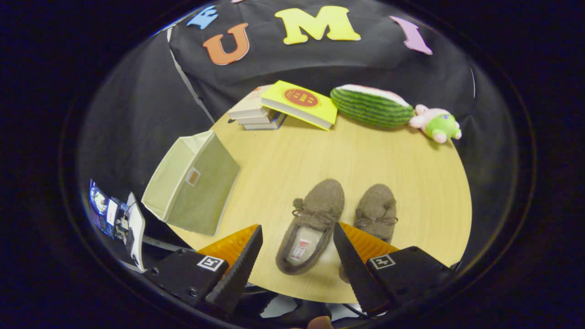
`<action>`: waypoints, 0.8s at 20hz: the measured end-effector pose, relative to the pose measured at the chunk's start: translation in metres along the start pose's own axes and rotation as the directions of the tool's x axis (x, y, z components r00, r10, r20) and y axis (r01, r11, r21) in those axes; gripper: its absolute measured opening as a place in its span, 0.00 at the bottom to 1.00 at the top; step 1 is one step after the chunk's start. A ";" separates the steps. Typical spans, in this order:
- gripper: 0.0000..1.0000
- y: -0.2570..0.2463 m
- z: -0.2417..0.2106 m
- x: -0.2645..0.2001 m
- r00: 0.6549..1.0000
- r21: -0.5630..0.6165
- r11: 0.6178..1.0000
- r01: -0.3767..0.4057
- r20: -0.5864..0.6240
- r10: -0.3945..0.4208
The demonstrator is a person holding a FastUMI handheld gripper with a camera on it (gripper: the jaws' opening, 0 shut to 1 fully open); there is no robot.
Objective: Open the storage box then place both shoes into the box .Put the left shoe in first, then the right shoe, with the right side of both shoes facing outward in a uniform manner.
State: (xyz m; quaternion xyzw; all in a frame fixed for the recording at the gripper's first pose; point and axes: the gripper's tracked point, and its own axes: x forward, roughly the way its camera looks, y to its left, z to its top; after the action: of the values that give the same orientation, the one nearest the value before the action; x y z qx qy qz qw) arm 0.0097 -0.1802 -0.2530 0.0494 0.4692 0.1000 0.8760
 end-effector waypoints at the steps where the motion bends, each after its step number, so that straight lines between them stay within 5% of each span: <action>1: 1.00 -0.004 -0.010 0.008 0.999 0.033 0.999 -0.015 -0.035 0.016; 4: 0.97 -0.012 -0.031 0.032 0.988 0.150 0.987 -0.061 -0.135 0.082; 8: 0.94 -0.025 -0.044 0.058 0.966 0.287 0.958 -0.024 -0.241 0.096; 16: 0.60 -0.020 -0.058 0.091 0.910 0.396 0.918 0.027 -0.390 0.141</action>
State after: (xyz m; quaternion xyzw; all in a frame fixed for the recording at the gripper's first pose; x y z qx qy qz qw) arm 0.0134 -0.1803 -0.3629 0.2161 0.6513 0.0380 0.7264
